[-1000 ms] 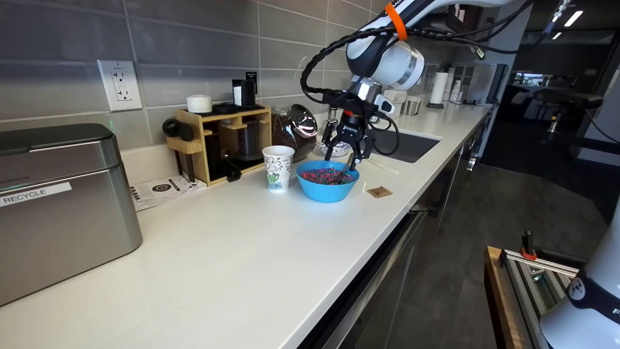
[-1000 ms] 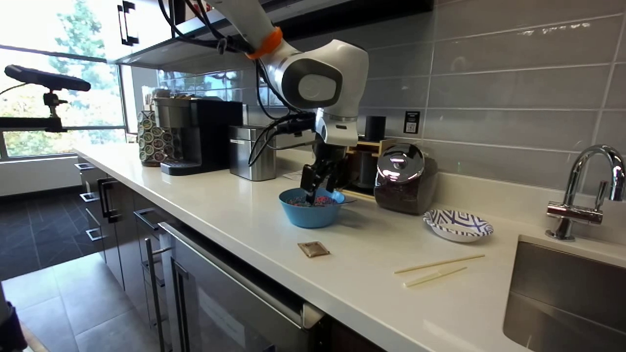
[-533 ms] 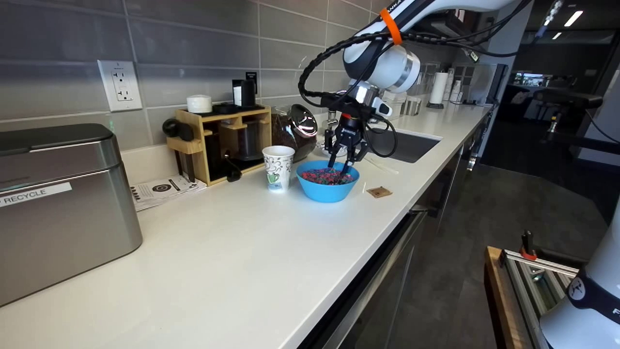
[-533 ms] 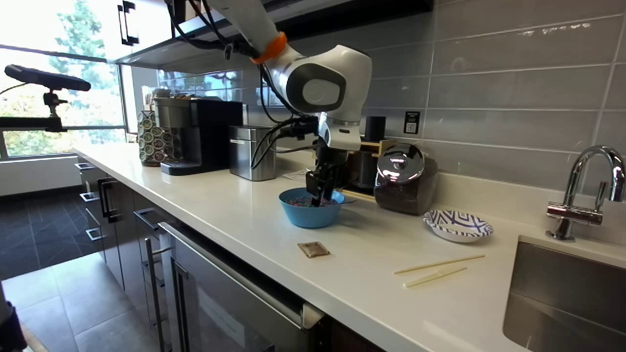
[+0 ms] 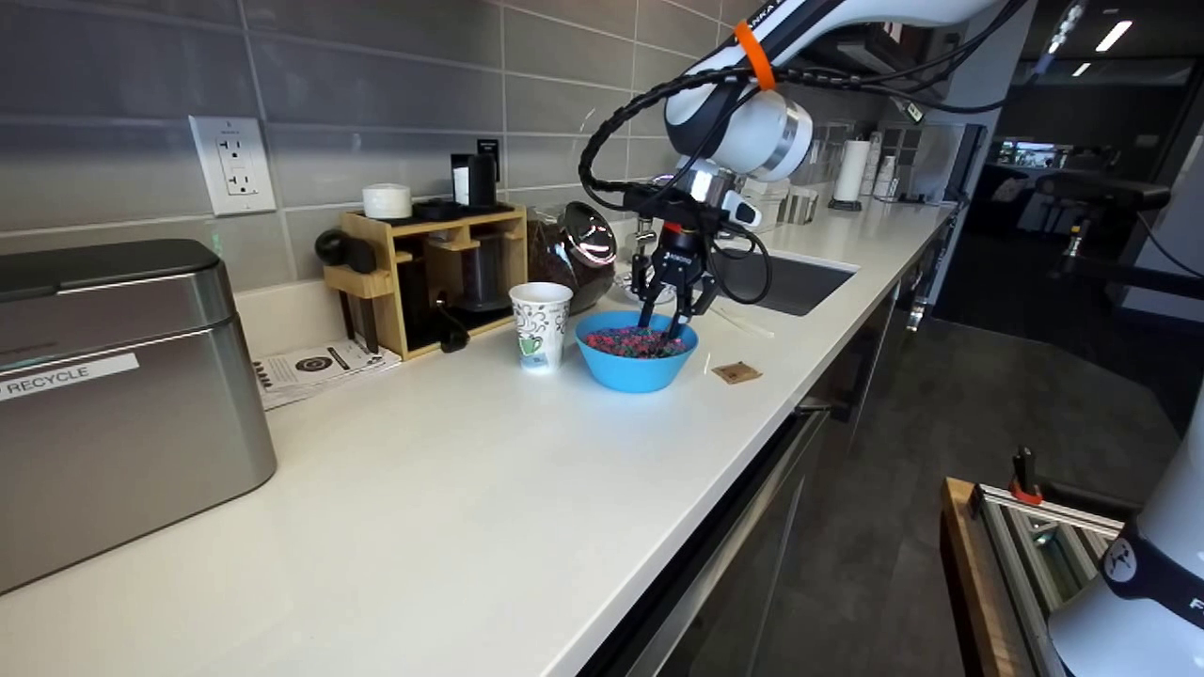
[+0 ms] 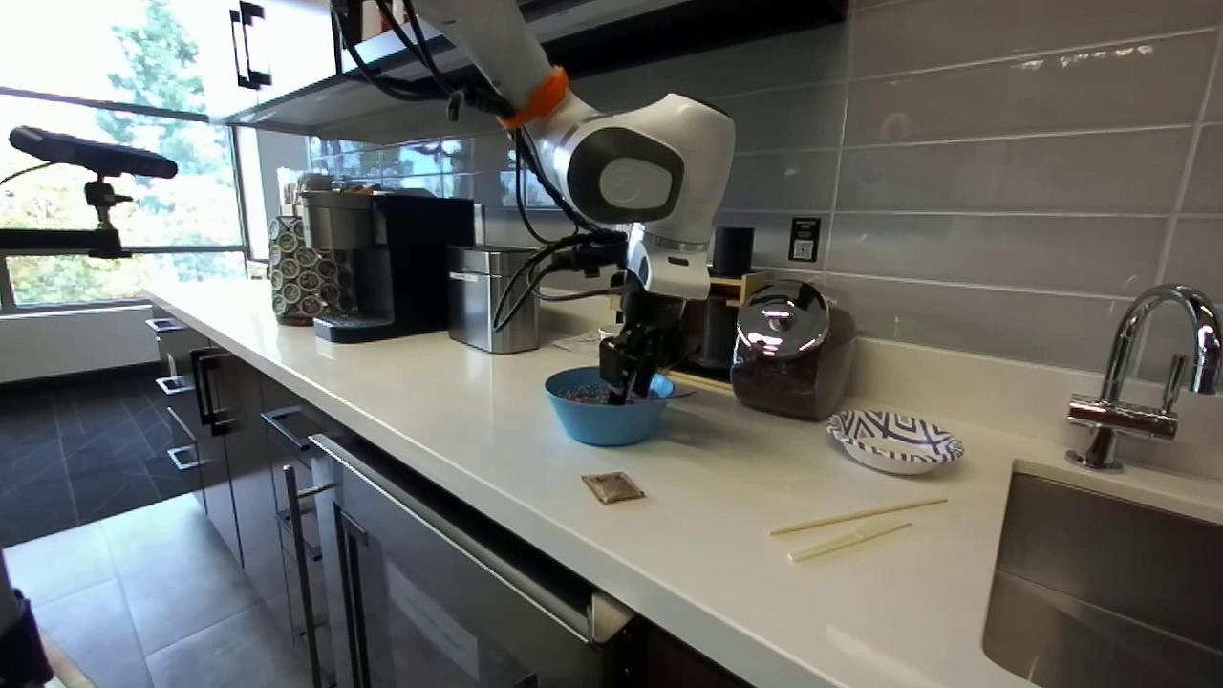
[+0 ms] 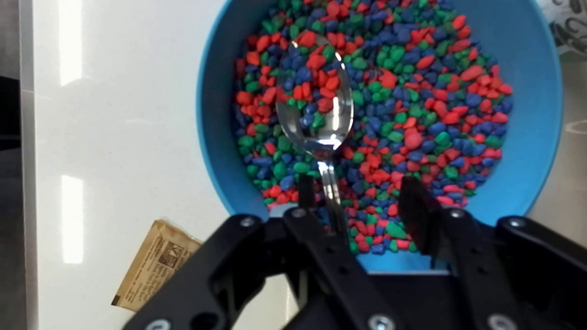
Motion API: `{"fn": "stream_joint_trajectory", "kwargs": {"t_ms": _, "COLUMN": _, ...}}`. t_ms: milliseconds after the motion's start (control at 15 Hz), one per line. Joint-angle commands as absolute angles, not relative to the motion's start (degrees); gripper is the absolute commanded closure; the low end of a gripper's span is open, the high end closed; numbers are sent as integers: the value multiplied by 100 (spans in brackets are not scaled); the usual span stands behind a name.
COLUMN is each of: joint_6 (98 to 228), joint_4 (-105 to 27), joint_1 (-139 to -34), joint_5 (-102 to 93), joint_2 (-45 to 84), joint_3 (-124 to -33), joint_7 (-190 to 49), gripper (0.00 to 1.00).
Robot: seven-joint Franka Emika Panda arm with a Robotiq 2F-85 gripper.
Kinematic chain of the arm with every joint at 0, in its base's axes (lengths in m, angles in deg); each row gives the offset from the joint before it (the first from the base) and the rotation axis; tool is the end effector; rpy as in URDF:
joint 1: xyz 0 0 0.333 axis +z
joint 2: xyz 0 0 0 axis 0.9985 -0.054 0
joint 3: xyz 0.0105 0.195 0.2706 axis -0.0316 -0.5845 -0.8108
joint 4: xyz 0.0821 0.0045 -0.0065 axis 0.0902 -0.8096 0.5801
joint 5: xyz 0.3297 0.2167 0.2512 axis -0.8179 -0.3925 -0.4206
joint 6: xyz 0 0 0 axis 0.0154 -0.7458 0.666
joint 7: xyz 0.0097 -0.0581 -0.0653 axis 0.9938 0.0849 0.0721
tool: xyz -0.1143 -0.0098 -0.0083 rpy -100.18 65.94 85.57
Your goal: Use the spoon to get some cereal from the blue bowl and put it in the coffee cup on the left.
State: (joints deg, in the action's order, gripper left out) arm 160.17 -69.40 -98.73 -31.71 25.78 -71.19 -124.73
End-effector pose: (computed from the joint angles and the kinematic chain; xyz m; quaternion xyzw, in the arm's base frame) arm 0.5753 -0.2309 0.2808 -0.6482 0.7486 0.0515 0.1298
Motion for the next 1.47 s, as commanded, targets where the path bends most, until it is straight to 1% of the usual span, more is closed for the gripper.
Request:
{"fn": "stream_joint_trajectory", "kwargs": {"t_ms": 0, "joint_6": 15800, "joint_4": -6782, "joint_1": -9899, "joint_5": -3222, "joint_2": 2426, "joint_3": -7082, "joint_7": -12358, "gripper": 54}}
{"fn": "stream_joint_trajectory", "kwargs": {"t_ms": 67, "joint_6": 15792, "joint_4": -6784, "joint_1": -9896, "joint_5": -3205, "joint_2": 2413, "joint_3": -7080, "joint_7": -12374, "gripper": 57}}
{"fn": "stream_joint_trajectory", "kwargs": {"t_ms": 133, "joint_6": 15795, "joint_4": -6788, "joint_1": -9895, "joint_5": -3201, "joint_2": 2405, "joint_3": -7081, "joint_7": -12373, "gripper": 57}}
{"fn": "stream_joint_trajectory", "kwargs": {"t_ms": 200, "joint_6": 15787, "joint_4": -6790, "joint_1": -9895, "joint_5": -3203, "joint_2": 2400, "joint_3": -7082, "joint_7": -12369, "gripper": 64}}
{"fn": "stream_joint_trajectory", "kwargs": {"t_ms": 333, "joint_6": 15770, "joint_4": -6788, "joint_1": -9897, "joint_5": -3208, "joint_2": 2394, "joint_3": -7082, "joint_7": -12364, "gripper": 69}}
{"fn": "stream_joint_trajectory", "kwargs": {"t_ms": 400, "joint_6": 15765, "joint_4": -6789, "joint_1": -9899, "joint_5": -3211, "joint_2": 2395, "joint_3": -7083, "joint_7": -12357, "gripper": 78}}
{"fn": "stream_joint_trajectory", "kwargs": {"t_ms": 467, "joint_6": 15763, "joint_4": -6790, "joint_1": -9899, "joint_5": -3212, "joint_2": 2397, "joint_3": -7082, "joint_7": -12358, "gripper": 76}}
{"fn": "stream_joint_trajectory", "kwargs": {"t_ms": 533, "joint_6": 15759, "joint_4": -6790, "joint_1": -9900, "joint_5": -3218, "joint_2": 2401, "joint_3": -7083, "joint_7": -12351, "gripper": 81}}
{"fn": "stream_joint_trajectory", "kwargs": {"t_ms": 600, "joint_6": 15747, "joint_4": -6789, "joint_1": -9902, "joint_5": -3227, "joint_2": 2408, "joint_3": -7084, "joint_7": -12353, "gripper": 79}}
{"fn": "stream_joint_trajectory", "kwargs": {"t_ms": 667, "joint_6": 15738, "joint_4": -6789, "joint_1": -9902, "joint_5": -3231, "joint_2": 2412, "joint_3": -7085, "joint_7": -12350, "gripper": 80}}
{"fn": "stream_joint_trajectory", "kwargs": {"t_ms": 867, "joint_6": 15730, "joint_4": -6806, "joint_1": -9898, "joint_5": -3226, "joint_2": 2442, "joint_3": -7088, "joint_7": -12336, "gripper": 81}}
{"fn": "stream_joint_trajectory", "kwargs": {"t_ms": 1000, "joint_6": 15725, "joint_4": -6804, "joint_1": -9896, "joint_5": -3220, "joint_2": 2450, "joint_3": -7088, "joint_7": -12325, "gripper": 85}}
{"fn": "stream_joint_trajectory", "kwargs": {"t_ms": 1067, "joint_6": 15721, "joint_4": -6802, "joint_1": -9895, "joint_5": -3220, "joint_2": 2450, "joint_3": -7088, "joint_7": -12312, "gripper": 89}}
{"fn": "stream_joint_trajectory", "kwargs": {"t_ms": 1133, "joint_6": 15710, "joint_4": -6798, "joint_1": -9897, "joint_5": -3225, "joint_2": 2450, "joint_3": -7089, "joint_7": -12291, "gripper": 88}}
{"fn": "stream_joint_trajectory", "kwargs": {"t_ms": 1267, "joint_6": 15685, "joint_4": -6788, "joint_1": -9899, "joint_5": -3228, "joint_2": 2448, "joint_3": -7088, "joint_7": -12262, "gripper": 97}}
{"fn": "stream_joint_trajectory", "kwargs": {"t_ms": 1400, "joint_6": 15677, "joint_4": -6782, "joint_1": -9899, "joint_5": -3223, "joint_2": 2451, "joint_3": -7086, "joint_7": -12243, "gripper": 100}}
